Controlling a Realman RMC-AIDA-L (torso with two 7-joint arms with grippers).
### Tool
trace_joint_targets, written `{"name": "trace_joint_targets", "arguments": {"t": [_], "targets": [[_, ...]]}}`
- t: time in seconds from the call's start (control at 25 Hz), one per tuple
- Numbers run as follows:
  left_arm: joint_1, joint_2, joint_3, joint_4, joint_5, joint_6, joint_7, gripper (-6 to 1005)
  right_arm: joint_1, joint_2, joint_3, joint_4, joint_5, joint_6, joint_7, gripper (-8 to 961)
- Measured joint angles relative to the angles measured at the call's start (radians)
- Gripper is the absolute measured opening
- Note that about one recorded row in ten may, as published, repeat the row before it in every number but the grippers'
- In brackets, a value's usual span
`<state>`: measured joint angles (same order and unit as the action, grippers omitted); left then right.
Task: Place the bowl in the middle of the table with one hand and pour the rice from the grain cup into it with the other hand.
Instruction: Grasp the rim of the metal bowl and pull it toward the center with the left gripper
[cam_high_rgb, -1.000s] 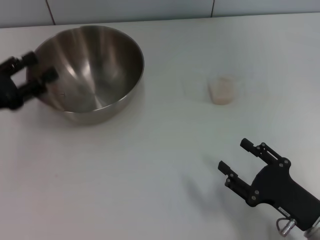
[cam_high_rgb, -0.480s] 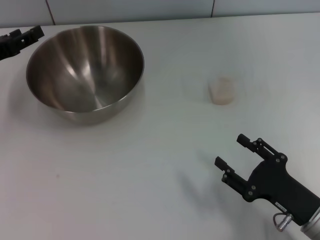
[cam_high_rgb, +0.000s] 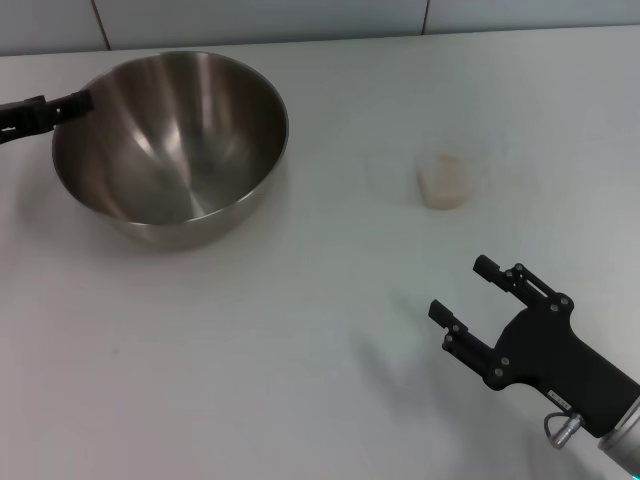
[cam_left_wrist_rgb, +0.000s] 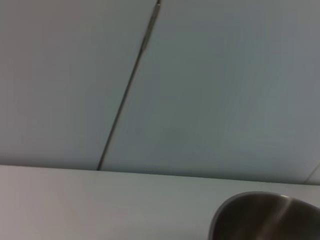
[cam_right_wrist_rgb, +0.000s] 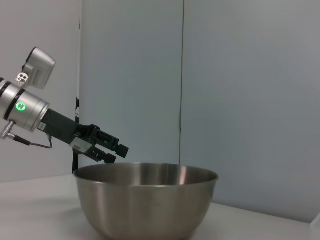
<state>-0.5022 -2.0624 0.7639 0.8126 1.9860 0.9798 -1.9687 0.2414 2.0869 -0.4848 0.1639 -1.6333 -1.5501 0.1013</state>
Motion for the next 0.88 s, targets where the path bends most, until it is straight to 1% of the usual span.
{"name": "trace_joint_targets", "arguments": {"t": [0.2, 0.52, 0.88], "targets": [[0.006, 0.001, 0.002, 0.005, 0.013, 0.003, -0.017, 737, 0.010, -0.002, 0.001, -0.001, 0.000, 0.017, 0.002, 699], [0.005, 0.000, 0.017, 0.006, 0.079, 0.008, -0.031, 726, 0.022, -0.004, 0.012, -0.003, 0.000, 0.028, 0.007, 699], [-0.002, -0.001, 0.042, 0.012, 0.091, 0.012, -0.038, 714, 0.032, -0.004, 0.016, -0.007, 0.000, 0.045, 0.009, 695]]}}
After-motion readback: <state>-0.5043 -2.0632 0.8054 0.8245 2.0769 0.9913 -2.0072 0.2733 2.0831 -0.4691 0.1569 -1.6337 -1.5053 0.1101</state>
